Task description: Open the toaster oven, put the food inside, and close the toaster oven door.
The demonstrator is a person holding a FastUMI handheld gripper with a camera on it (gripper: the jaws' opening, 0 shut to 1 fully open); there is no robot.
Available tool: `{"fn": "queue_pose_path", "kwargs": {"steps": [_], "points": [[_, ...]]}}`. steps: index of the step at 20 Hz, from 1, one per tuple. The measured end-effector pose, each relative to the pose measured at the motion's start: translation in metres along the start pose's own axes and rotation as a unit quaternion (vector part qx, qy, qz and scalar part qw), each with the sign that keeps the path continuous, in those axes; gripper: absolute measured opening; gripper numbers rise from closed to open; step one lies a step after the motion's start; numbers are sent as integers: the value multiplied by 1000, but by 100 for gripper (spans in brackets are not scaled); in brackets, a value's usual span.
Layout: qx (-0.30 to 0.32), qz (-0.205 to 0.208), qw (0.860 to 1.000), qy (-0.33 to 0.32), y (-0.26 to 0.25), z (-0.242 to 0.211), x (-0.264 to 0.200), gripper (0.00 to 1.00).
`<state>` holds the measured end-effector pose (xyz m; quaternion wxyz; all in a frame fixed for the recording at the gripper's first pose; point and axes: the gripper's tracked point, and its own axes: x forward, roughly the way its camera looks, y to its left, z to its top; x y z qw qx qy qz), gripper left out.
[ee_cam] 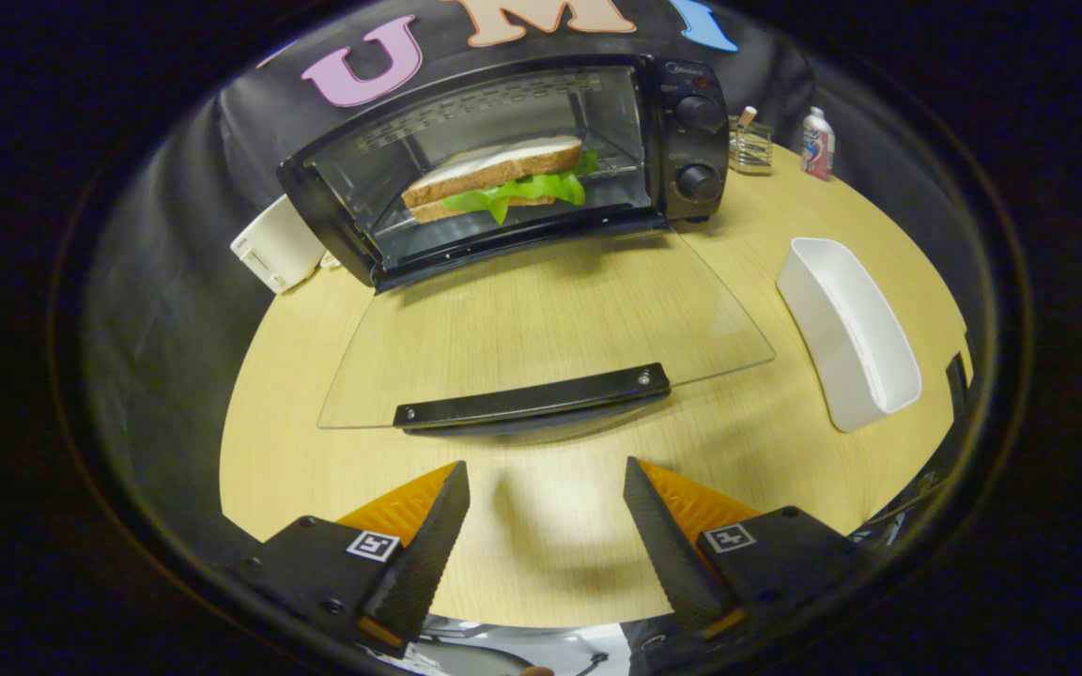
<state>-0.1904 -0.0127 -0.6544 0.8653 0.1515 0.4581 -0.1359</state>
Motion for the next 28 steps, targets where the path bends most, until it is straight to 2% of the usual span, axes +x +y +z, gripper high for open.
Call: {"fn": "queue_pose_path", "kwargs": {"steps": [6,15,21,28], "points": [[8,2,1000,-12,1,9,0,100],[7,16,997,-70,11,47,-27,100],[9,18,992,-126,21,88,-52,100],[-27,20,983,-179,40,151,-66,100]]}}
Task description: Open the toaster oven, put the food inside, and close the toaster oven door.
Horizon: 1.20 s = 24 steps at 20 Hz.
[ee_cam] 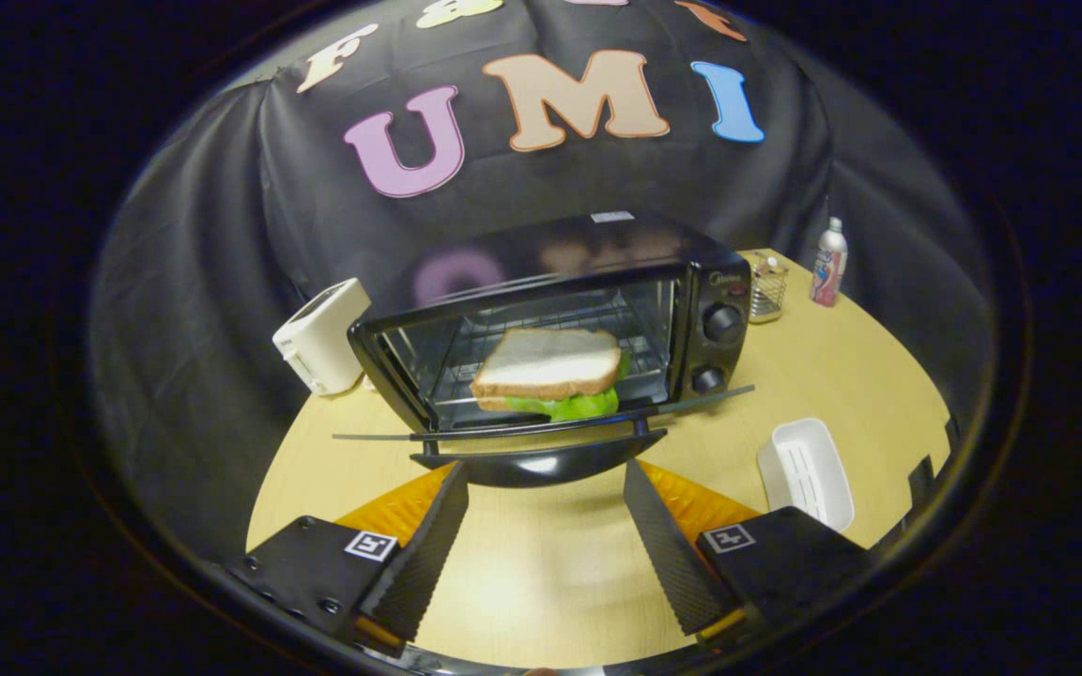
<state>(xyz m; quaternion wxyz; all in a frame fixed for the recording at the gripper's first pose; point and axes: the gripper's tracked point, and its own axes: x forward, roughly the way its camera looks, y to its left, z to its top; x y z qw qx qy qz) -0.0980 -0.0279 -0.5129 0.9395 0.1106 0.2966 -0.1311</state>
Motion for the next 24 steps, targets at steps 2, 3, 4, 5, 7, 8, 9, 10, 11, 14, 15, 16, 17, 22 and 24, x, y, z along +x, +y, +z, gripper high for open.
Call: {"fn": "queue_pose_path", "kwargs": {"steps": [2,3,4,5,7,8,9,10,11,14,15,16,17,22,24], "points": [[3,9,1000,-2,8,7,6,100],[2,11,1000,-5,11,12,10,100],[0,11,1000,-7,13,16,13,100],[-4,10,1000,-9,14,20,16,100],[-13,11,1000,-12,13,24,23,100],[-15,11,1000,-13,14,27,25,100],[-15,11,1000,-16,14,30,28,100],[-14,11,1000,-17,15,33,29,100],[-13,11,1000,-18,14,35,31,100],[-9,11,1000,-23,13,44,36,100],[-9,11,1000,-24,14,47,39,100],[-9,10,1000,-24,13,50,41,100],[-9,8,1000,-26,13,54,43,100],[-27,13,999,-25,17,61,47,100],[-33,18,999,-26,19,61,39,100]]}}
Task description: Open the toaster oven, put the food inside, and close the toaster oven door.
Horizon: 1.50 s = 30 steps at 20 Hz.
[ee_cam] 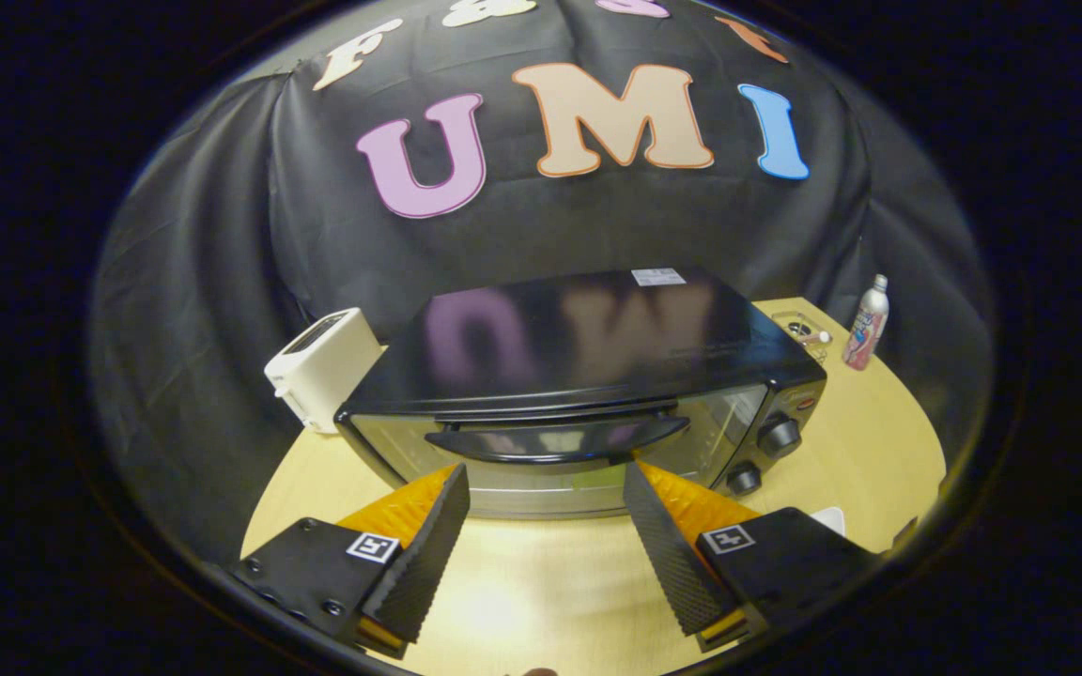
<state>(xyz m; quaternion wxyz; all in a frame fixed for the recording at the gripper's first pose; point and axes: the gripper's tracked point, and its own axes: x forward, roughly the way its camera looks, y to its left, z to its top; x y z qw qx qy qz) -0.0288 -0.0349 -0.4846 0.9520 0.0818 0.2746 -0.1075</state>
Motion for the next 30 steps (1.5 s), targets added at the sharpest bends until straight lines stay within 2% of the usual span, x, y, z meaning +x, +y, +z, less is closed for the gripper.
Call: {"fn": "queue_pose_path", "kwargs": {"steps": [4,9,15,18,23,30], "points": [[-10,15,999,-33,7,32,-32,100],[-41,23,993,-105,10,120,-91,100],[-46,6,982,-182,0,233,-159,100],[-43,-8,977,-211,-17,270,-181,100],[-31,-33,970,-241,-49,299,-195,100],[-32,-48,972,-228,-72,280,-189,100]]}}
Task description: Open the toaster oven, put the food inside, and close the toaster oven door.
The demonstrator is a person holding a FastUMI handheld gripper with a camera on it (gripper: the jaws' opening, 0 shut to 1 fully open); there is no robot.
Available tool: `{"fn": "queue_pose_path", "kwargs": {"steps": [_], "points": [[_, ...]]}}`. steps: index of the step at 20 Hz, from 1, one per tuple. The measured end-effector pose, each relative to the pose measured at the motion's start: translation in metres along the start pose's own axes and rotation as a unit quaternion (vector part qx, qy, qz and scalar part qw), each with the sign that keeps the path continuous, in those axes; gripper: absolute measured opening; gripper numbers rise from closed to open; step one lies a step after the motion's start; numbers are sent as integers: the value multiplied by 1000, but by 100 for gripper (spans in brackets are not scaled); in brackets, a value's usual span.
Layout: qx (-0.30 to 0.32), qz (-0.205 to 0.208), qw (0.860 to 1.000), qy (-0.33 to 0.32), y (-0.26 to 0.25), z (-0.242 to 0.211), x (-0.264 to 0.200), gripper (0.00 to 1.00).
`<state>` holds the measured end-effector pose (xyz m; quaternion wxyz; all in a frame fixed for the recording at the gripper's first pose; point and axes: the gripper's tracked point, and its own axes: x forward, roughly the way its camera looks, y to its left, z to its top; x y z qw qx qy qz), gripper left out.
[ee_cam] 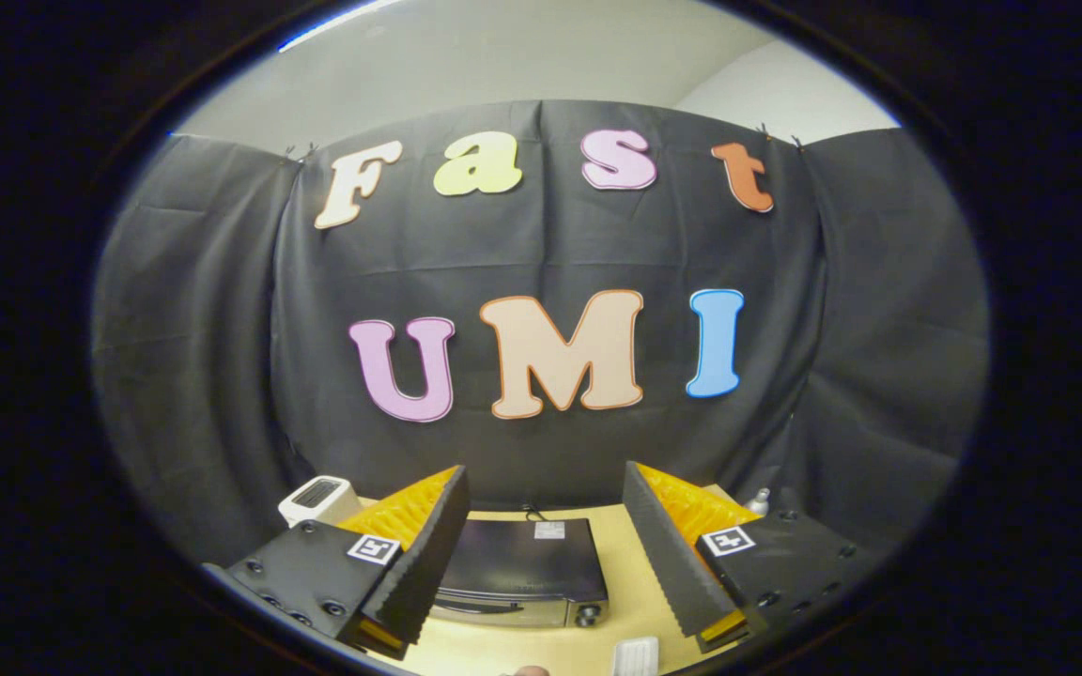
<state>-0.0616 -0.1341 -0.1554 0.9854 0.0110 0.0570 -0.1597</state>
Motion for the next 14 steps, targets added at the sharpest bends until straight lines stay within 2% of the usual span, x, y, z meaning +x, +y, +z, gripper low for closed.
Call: {"fn": "queue_pose_path", "kwargs": {"steps": [14], "points": [[-14,5,1000,-4,-3,3,9,100]]}}
